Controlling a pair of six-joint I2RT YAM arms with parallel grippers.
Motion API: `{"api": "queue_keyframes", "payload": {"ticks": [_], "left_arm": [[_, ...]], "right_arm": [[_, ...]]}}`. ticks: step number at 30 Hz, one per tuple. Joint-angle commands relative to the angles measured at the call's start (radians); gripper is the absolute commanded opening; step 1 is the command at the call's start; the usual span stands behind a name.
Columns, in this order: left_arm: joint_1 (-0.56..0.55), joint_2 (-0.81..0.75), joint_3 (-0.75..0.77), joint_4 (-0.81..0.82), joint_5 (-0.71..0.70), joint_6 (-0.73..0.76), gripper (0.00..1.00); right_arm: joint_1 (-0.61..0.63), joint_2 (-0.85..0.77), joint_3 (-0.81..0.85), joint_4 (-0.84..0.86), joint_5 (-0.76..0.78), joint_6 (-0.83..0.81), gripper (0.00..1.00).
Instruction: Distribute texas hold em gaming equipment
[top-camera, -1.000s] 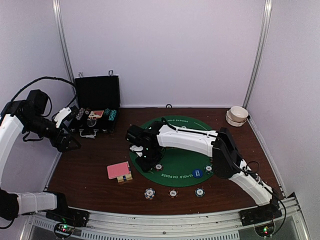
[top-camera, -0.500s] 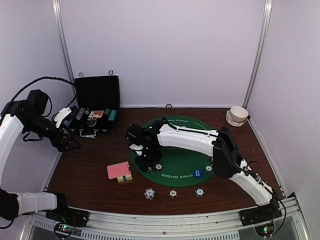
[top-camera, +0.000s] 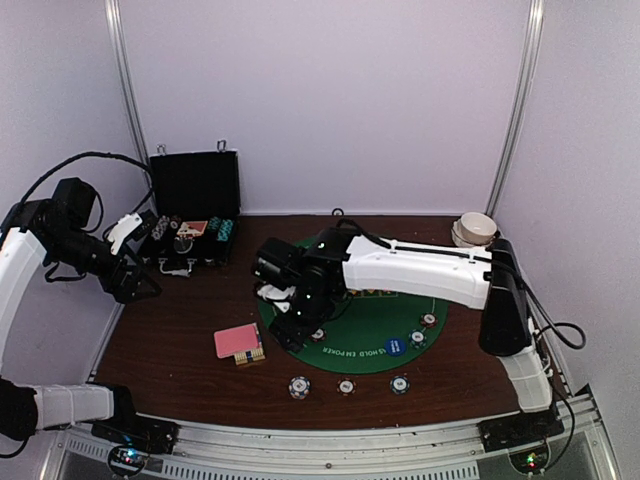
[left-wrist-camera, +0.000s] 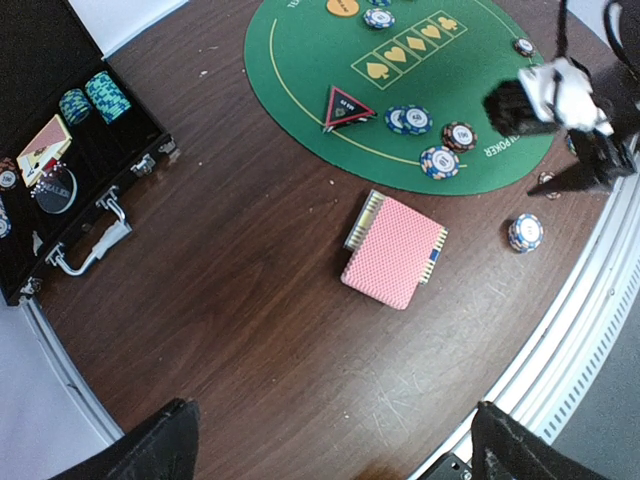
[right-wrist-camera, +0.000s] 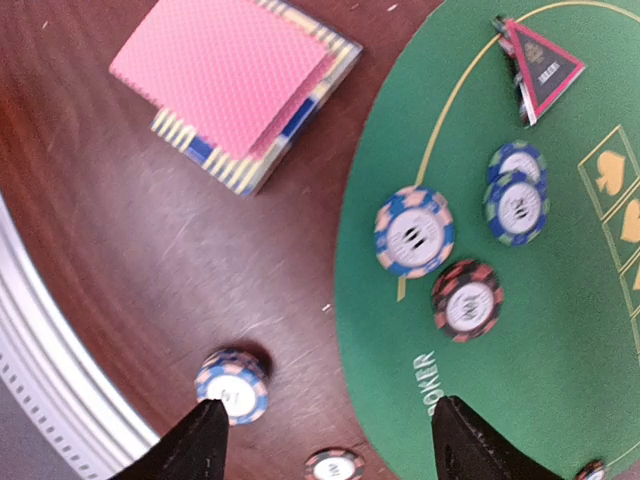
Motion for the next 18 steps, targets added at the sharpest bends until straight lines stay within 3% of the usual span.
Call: {"api": "queue_keyframes", "payload": {"ticks": [1,7,18], "left_arm": [[-0.005,-0.009,0.017,-0.001,0.005,0.019,0.97],[-0.005,-0.006,0.011,-0.003,0.009,0.018,0.97],[-0.005,-0.006,0.017,-0.011,0.011,0.019,0.97]], "right_arm": [[0.087,-0.074,-0.149,0.038,-0.054,-0.003,0.76],[0.142,-0.045,-0.199,0.066,-0.096,0.003,0.85],[0.135,0.03,-0.16,0.07,-0.041,-0.012,0.88]]}}
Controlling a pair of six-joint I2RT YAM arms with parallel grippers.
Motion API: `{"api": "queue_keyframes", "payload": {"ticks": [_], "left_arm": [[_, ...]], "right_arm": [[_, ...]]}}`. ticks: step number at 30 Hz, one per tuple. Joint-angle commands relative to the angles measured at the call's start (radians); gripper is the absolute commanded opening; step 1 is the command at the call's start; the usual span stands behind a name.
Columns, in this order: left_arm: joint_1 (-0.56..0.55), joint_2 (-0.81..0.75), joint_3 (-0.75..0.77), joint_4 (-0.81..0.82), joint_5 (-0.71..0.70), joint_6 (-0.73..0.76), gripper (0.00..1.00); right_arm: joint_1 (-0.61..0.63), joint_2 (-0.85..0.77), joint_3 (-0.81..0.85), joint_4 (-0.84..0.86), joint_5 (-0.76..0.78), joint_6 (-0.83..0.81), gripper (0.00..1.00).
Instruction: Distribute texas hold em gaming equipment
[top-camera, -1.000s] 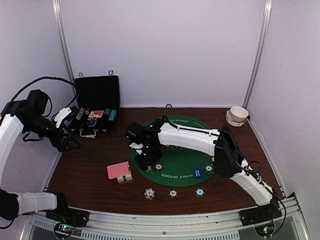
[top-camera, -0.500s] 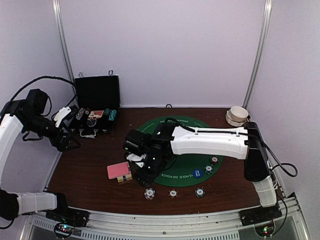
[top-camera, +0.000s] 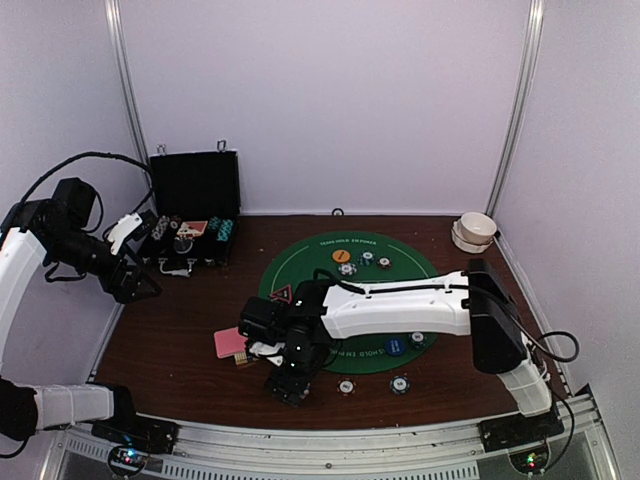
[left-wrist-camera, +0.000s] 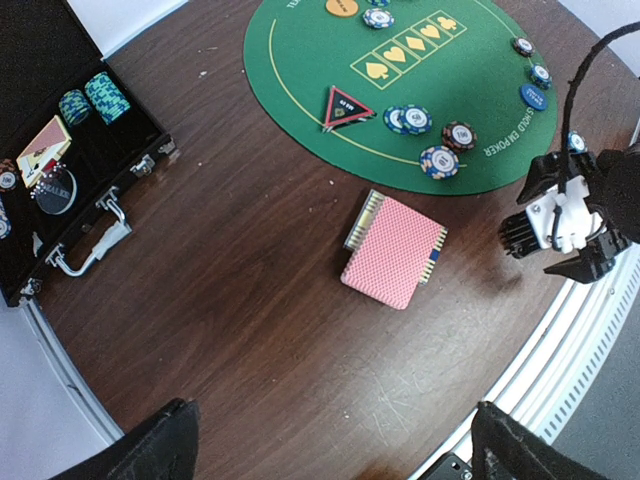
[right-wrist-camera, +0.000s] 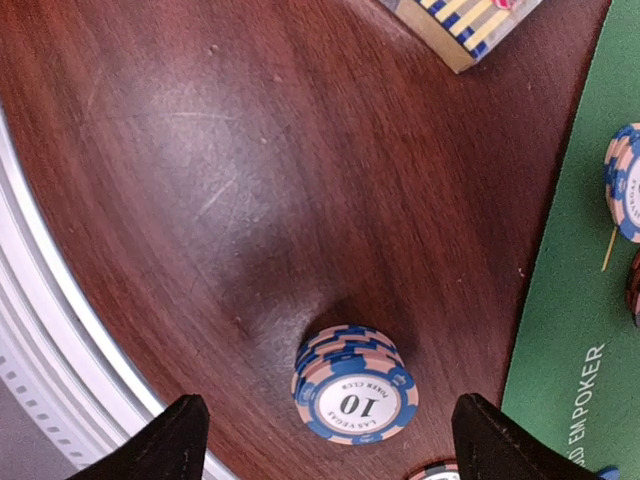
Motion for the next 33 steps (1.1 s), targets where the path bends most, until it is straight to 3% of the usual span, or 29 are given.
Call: {"api": "queue_keyframes", "payload": {"ticks": [1,8,19,33], "left_arm": [[-0.005,-0.006,0.016,-0.011,0.01,0.015,0.98],[-0.005,-0.006,0.013,-0.011,0.01,0.015,0.98],[-0.005,-0.006,0.014,-0.01,0.007,0.015,0.97],[-0.005,-0.009,0.017,-0.011,0.005,0.016,0.98]], "right_arm": [[-0.014,0.028,0.021,0.01,0.032,-0.012,0.88],[-0.033,0.044,0.019,0.023,0.025,-0.012,0.86],[-0.043,0.067,0.013,0.021,-0.009,-0.015,0.74],[-0.045,0.057,0.02,0.017,-0.019,-0.014,0.4]]}}
